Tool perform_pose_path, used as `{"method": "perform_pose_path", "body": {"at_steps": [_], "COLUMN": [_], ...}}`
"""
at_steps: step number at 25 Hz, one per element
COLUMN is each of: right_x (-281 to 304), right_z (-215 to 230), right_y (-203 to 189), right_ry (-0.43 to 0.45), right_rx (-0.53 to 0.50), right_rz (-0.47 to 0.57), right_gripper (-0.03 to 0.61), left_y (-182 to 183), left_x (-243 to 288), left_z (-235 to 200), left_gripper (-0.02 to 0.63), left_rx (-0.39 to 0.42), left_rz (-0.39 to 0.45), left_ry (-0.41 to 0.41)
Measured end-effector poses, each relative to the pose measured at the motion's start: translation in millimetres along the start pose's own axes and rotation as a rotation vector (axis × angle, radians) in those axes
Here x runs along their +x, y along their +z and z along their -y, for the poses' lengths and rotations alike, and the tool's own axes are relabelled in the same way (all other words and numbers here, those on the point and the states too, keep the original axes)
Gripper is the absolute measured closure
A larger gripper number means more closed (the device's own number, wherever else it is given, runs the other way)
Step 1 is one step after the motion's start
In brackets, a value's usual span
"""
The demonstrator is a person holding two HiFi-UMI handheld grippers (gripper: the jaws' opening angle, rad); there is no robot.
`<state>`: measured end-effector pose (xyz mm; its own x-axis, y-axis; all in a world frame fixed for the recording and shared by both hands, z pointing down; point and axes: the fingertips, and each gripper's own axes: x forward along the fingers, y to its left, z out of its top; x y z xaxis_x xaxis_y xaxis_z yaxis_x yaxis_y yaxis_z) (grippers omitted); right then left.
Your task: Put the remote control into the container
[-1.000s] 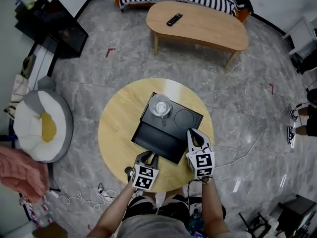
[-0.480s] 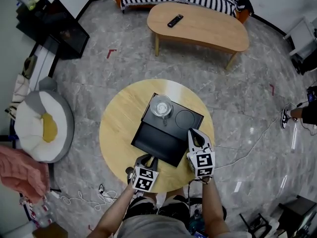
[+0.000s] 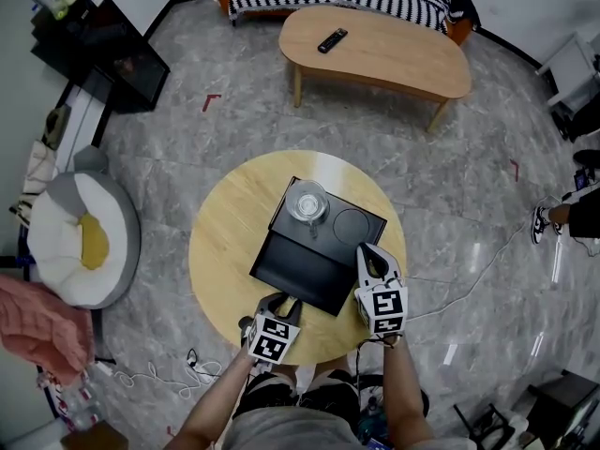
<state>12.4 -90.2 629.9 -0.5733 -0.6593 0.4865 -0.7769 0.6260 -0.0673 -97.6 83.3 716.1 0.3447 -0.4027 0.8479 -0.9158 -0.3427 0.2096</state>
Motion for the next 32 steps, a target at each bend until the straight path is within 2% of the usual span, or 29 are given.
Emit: {"method": "perform_pose_path", "body": {"at_steps": [3,5,10,17,19,23,26,30,32], "right_x": [0.6,0.4,0.4,-6.6,-12.9,-27.0,-40.9,-63.0,-76.1], "right_z": [-0.4,-0.1,0.4,-1.3,-4.1,-8.8,-12.9,-22.8,-25.6], "right_y": [0.3,0.2,0.2,7.2,15.4,32.6,45.4,61.3,68.6], "right_ry": [-0.002,-0.005,-0.010,-0.022,-0.022,-0.033,-0.045,-0.048,-0.051], "right_rx": [0.002,0.002,0.006,0.007,0.004,-0.006,-0.008,-0.014,-0.004], "right_rz": [0.002,0.000,-0.004,-0.010,0.007,0.041,0.067,0.089,0.100], "right_gripper": [0.571,0.571,0.571,0.571,0.571,0.571,0.571,0.571,0.571], "left_y": [-2.9,-5.2,-4.1,9.3,17.9,43.6,61.5,79.2,86.6], "left_x": [-1.3,-3.1,-9.8,-31.9,-42.3,-70.8,-94.6,-124.9,-139.8], "left_z": [7.3,10.7,11.2,-4.4,-9.2,-21.4,-23.1,-17.6,-14.2], "left_gripper": [0.416,0.378,0.373,0.376,0.397,0.517,0.573,0.588,0.606], "left_rx": [0.007,0.013,0.005,0.001,-0.015,-0.010,-0.024,-0.071,-0.060], "left_rz": [-0.002,-0.010,0.004,0.063,0.114,0.235,0.308,0.388,0.418], "left_ry": [-0.053,-0.063,-0.050,0.038,0.053,0.128,0.152,0.123,0.123]}}
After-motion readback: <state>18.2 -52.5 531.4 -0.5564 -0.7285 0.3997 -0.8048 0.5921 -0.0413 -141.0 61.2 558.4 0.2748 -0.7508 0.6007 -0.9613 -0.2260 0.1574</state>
